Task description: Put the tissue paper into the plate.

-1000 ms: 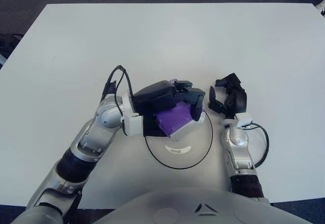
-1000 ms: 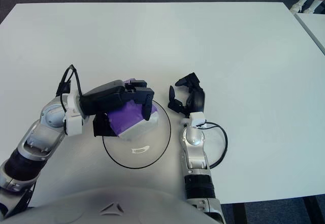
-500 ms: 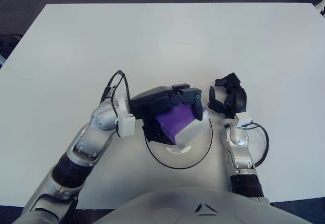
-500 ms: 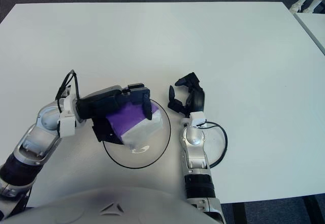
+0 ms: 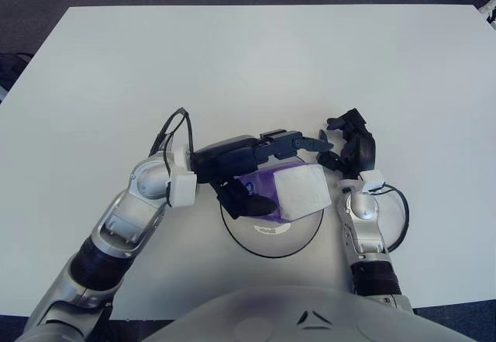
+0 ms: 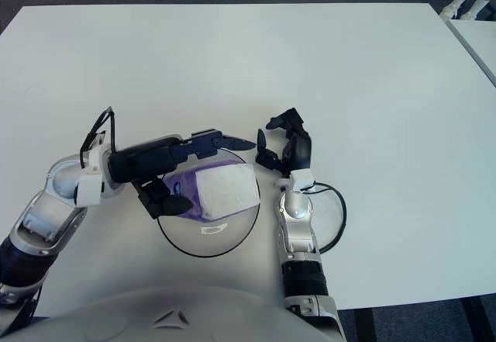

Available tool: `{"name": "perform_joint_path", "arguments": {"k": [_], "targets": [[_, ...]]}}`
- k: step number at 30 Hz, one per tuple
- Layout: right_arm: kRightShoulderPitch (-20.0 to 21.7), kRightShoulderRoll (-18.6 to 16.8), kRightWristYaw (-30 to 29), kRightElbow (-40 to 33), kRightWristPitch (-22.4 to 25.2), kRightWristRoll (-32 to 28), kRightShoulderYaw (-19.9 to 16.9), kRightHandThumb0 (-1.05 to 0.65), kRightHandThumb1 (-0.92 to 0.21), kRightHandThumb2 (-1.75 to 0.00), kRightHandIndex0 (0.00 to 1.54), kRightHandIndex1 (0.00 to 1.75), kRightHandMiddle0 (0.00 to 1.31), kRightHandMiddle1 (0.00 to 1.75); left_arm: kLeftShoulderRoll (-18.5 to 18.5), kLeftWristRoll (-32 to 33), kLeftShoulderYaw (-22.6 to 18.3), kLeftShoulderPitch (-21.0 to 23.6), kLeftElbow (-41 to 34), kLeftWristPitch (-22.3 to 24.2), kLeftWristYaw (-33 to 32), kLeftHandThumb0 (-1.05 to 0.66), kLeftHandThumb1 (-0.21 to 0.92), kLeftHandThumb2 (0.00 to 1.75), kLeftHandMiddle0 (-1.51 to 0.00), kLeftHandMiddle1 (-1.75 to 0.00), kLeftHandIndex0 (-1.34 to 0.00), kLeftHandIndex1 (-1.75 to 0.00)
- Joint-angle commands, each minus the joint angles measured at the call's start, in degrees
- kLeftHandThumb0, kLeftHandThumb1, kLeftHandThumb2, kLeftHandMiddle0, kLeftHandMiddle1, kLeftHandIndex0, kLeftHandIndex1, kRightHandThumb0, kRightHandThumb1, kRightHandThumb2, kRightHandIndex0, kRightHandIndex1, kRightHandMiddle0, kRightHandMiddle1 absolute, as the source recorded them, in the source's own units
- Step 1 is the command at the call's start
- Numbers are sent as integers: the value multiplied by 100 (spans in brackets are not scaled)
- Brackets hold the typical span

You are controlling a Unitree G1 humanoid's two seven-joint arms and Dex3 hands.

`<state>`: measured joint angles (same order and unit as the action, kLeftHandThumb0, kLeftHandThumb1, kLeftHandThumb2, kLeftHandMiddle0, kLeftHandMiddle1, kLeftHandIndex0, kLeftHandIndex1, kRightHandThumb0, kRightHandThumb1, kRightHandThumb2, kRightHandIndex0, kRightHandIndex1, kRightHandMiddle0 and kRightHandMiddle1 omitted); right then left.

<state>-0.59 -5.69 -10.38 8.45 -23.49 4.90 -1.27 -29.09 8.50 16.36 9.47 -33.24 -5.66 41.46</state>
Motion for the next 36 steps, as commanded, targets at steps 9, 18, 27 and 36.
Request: {"name": "perform_joint_path", "arguments": {"k": [9, 18, 27, 36], "targets": [[-316, -4, 34, 420, 510, -101, -79, -1, -37, -115, 62, 138, 53, 175, -57, 0, -127, -173, 74, -204, 86, -105, 92, 102, 0, -1, 0, 0], [-430, -122, 5, 96, 950, -182, -94, -1, -35, -117, 63, 138, 55, 175, 14, -99, -154, -330, 92, -377, -43, -105, 92, 102, 0, 0, 0, 0], [-515, -176, -11, -94, 1082, -224, -84, -1, -36, -117, 62, 142, 52, 175, 96, -277, -154, -380, 146, -429, -155, -105, 92, 104, 0, 0, 0, 0], [-456, -137, -12, 180, 904, -275, -166, -1, -37, -116, 61, 142, 51, 175, 206, -262, -346, -280, 132, 202, -412, -100, 92, 95, -7, -5, 0, 0]]}}
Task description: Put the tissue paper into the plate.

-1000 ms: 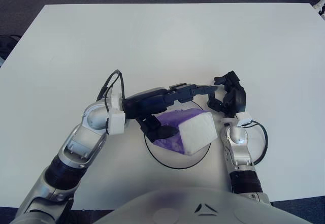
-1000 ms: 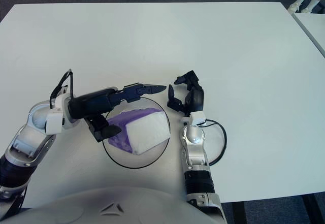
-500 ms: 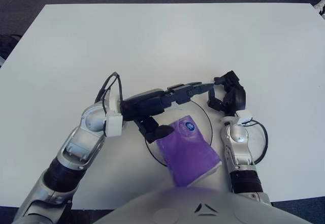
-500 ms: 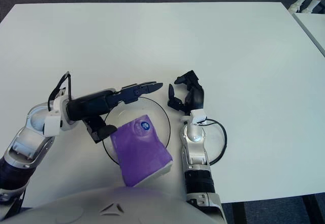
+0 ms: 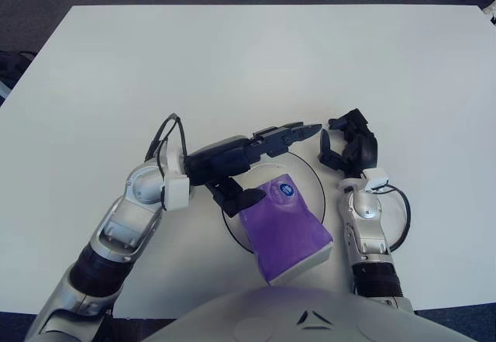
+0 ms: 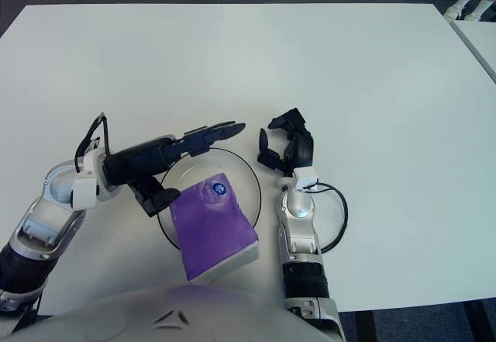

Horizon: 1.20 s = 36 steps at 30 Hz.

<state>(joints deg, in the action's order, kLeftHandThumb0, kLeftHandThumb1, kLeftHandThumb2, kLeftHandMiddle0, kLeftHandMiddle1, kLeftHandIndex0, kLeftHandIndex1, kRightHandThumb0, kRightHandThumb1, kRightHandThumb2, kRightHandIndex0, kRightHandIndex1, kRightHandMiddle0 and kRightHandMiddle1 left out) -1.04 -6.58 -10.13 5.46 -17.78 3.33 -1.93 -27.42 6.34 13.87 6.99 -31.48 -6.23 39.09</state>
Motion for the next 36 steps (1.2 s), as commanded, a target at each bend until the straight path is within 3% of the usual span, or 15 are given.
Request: {"name": "perform_joint_path", "arguments": {"k": [1, 3, 5, 7, 8, 10, 12, 13, 15, 18, 26, 29, 33, 36], "targets": [[-411, -42, -34, 500, 279, -111, -99, -1, -37, -115, 60, 142, 51, 175, 57, -109, -122, -72, -98, 377, -263, -99, 92, 94, -8, -6, 0, 0], [-405, -23, -17, 564, 154, -106, -100, -1, -39, -114, 60, 142, 50, 175, 195, -237, -229, -179, -7, 410, -547, -95, 92, 91, -4, -28, 0, -10], [-400, 20, 6, 659, -43, -74, -94, -1, -40, -112, 59, 143, 49, 175, 649, -430, -576, -404, 564, -95, -1271, -91, 92, 89, -5, -50, 0, -29], [-396, 57, 30, 717, -166, -48, -83, -1, -42, -111, 58, 143, 47, 175, 1232, -652, -727, -582, 578, -313, -2055, -83, 92, 90, -11, -83, -2, -70], [-392, 70, 48, 733, -194, -52, -79, -1, -42, -110, 58, 143, 47, 175, 1504, -757, -735, -651, 529, -372, -2394, -78, 90, 92, -17, -104, -2, -102], [-390, 84, 79, 761, -238, -71, -76, -1, -43, -109, 57, 144, 46, 175, 1897, -889, -769, -730, 562, -537, -2880, -70, 87, 98, -25, -126, -7, -133], [-388, 86, 97, 780, -263, -85, -79, -1, -43, -109, 57, 144, 46, 175, 2065, -962, -849, -755, 649, -684, -3129, -63, 83, 105, -32, -144, -13, -155], [-383, 86, 102, 788, -267, -89, -84, -1, -43, -109, 57, 144, 46, 175, 2160, -970, -1024, -787, 784, -847, -3330, -62, 83, 106, -33, -147, -14, -159], [-371, 86, 101, 813, -286, -79, -91, -1, -44, -109, 56, 145, 46, 175, 2354, -941, -1267, -823, 985, -1083, -3640, -49, 70, 100, -44, -159, -28, -168], [-352, 92, 97, 857, -333, -62, -98, -1, -43, -109, 55, 145, 46, 175, 2709, -788, -1339, -830, 1080, -1218, -3920, -44, 61, 101, -53, -168, -37, -173], [-313, 97, 109, 920, -389, -52, -114, -1, -42, -111, 56, 145, 48, 175, 3265, -90, -1755, -882, 1632, -1640, -4275, -42, 53, 106, -69, -174, -44, -175], [-287, 95, 112, 953, -404, -62, -122, -1, -41, -112, 56, 145, 48, 175, 3440, -37, -1927, -870, 1801, -1719, -4488, -14, 32, 130, -66, -175, -51, -168], [-273, 101, 112, 984, -438, -59, -121, -1, -41, -112, 57, 145, 48, 175, 3691, -190, -2014, -850, 1787, -1560, -4892, -4, 27, 136, -62, -175, -53, -165], [-264, 105, 108, 1004, -452, -53, -122, -1, -41, -111, 57, 144, 48, 175, 3846, -294, -2036, -889, 1897, -1504, -5217, -2, 32, 131, -56, -175, -47, -169]]}}
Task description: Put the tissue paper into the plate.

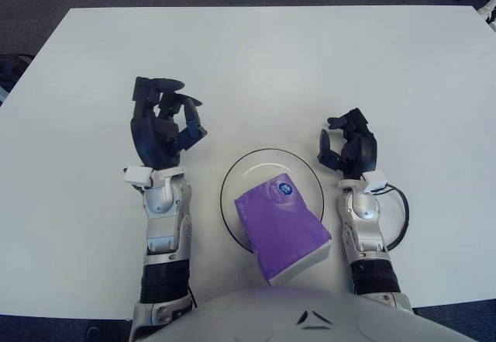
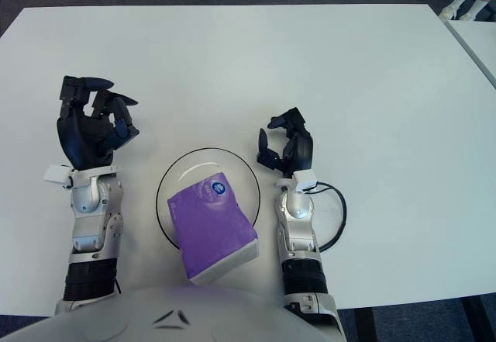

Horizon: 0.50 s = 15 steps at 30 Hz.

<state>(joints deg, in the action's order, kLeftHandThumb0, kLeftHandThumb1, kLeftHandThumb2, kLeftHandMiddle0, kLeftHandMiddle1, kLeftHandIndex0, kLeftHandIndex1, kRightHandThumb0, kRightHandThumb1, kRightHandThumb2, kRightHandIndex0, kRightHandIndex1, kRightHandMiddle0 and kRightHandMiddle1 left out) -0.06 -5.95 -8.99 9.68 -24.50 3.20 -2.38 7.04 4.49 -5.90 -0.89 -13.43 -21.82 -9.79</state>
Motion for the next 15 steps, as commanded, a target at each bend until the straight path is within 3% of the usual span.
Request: {"name": "perform_joint_path", "arguments": {"k": [1, 5, 15], "targets": [[-360, 43, -5, 587, 216, -43, -78, -1, -41, -111, 57, 144, 48, 175, 440, -131, -60, -116, 132, 75, -430, -1, 33, 130, -55, -175, -45, -170], [-354, 36, -8, 596, 219, -51, -84, -1, -42, -111, 57, 144, 48, 175, 469, -159, -31, -161, 241, 121, -717, -1, 44, 118, -48, -171, -37, -174], [-336, 34, -24, 626, 224, -21, -74, -1, -42, -111, 57, 145, 47, 175, 454, -146, 15, -222, 515, 217, -1158, -1, 48, 113, -44, -172, -33, -175]]}}
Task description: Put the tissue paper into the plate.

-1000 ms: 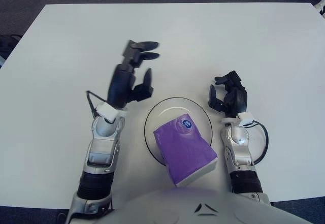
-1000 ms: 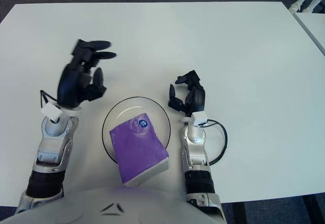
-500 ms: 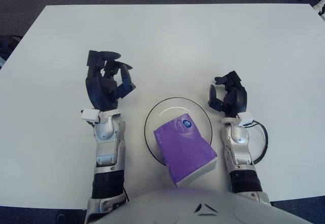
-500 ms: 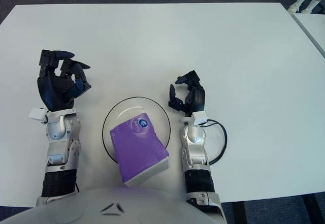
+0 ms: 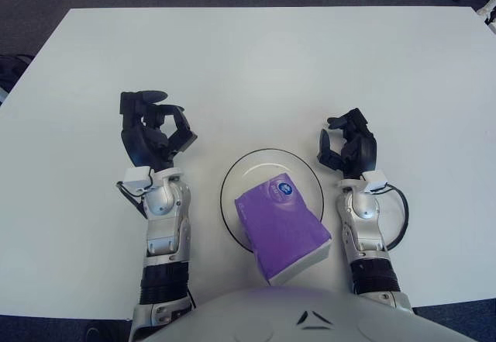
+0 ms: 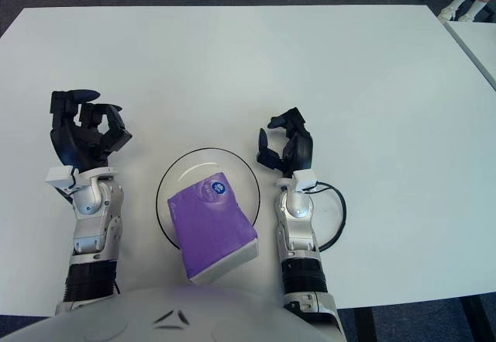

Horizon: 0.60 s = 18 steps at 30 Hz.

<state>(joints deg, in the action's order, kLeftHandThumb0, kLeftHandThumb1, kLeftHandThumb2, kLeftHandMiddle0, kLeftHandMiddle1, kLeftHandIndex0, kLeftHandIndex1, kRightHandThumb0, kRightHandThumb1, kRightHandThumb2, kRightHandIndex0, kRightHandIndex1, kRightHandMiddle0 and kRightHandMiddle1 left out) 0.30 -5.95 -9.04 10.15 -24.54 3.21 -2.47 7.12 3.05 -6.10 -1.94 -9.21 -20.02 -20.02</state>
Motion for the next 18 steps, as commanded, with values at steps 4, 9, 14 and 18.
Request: {"name": "perform_joint_path", "arguments": {"k": [4, 9, 14, 18], "targets": [[-370, 43, -12, 594, 218, -14, -60, -1, -43, -110, 56, 146, 46, 175, 419, -33, 46, -144, 247, 97, -238, -1, 48, 114, -44, -173, -32, -175], [-365, 38, -19, 615, 198, -6, -54, -1, -43, -110, 56, 145, 46, 175, 315, -98, 86, -233, 297, 426, -272, -1, 48, 112, -44, -170, -33, -175], [-363, 25, -54, 625, 193, 16, -53, -1, -43, -110, 56, 145, 47, 175, 145, -199, 144, -329, 299, 849, -186, -1, 44, 114, -50, -164, -38, -175], [-374, 16, -64, 608, 221, 16, -50, -1, -42, -110, 56, 145, 47, 175, -2, -337, 189, -400, 341, 1030, -83, -1, 39, 119, -53, -161, -43, -175]]}}
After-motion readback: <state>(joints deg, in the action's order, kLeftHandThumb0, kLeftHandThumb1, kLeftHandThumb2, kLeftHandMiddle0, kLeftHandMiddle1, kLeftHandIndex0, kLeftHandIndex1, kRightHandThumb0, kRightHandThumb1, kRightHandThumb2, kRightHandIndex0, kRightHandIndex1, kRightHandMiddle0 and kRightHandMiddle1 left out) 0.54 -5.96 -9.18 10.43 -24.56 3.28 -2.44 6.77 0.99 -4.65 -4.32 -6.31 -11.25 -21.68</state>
